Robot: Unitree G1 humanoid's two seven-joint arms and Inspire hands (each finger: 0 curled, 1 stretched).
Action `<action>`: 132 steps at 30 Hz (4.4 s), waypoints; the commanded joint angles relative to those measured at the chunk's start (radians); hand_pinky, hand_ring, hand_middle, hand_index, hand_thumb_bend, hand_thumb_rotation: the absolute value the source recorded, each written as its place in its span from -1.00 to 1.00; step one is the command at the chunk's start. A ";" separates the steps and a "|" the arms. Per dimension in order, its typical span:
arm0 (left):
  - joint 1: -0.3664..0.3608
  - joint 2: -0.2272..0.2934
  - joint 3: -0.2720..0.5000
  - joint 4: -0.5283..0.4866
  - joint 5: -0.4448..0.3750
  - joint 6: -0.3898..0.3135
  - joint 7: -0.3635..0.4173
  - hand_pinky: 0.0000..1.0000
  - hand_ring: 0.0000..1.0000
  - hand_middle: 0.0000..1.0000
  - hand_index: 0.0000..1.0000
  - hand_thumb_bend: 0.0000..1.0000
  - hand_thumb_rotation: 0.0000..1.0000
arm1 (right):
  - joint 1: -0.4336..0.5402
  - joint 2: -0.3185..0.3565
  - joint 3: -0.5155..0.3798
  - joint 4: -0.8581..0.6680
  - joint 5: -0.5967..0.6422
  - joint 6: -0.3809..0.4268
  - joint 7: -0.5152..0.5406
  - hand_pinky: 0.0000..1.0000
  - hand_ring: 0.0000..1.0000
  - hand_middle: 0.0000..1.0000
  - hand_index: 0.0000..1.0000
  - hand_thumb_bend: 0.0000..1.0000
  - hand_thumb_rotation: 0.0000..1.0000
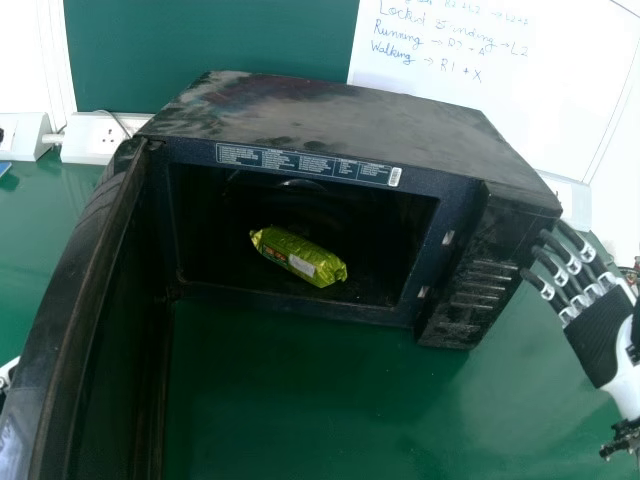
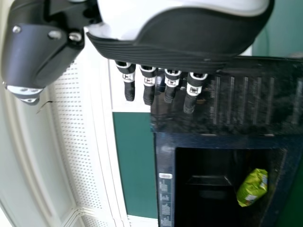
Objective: Put biscuit inside oven
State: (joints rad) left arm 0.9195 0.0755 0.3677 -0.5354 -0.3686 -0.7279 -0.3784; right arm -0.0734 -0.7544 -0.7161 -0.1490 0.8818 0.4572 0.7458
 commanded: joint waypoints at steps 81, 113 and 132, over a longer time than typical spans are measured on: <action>-0.435 0.487 0.005 -0.034 0.084 0.154 -0.256 0.83 0.92 0.93 0.85 0.60 1.00 | -0.091 -0.015 0.024 0.048 -0.096 0.023 -0.111 0.85 0.98 0.99 0.93 1.00 1.00; -0.932 0.501 -0.227 0.237 0.112 0.224 -0.313 0.77 0.87 0.91 0.82 0.54 1.00 | -0.085 0.004 0.032 0.038 -0.101 0.009 -0.094 0.76 0.90 0.91 0.89 0.98 1.00; -1.297 0.490 -0.355 0.422 0.018 0.446 -0.460 0.59 0.79 0.83 0.74 0.57 1.00 | -0.077 0.007 0.022 0.043 -0.099 0.005 -0.088 0.89 0.90 0.89 0.88 1.00 1.00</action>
State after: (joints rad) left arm -0.3498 0.5772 0.0271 -0.1385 -0.3313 -0.2970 -0.8166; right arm -0.1602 -0.7518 -0.6845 -0.1025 0.7761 0.4665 0.6569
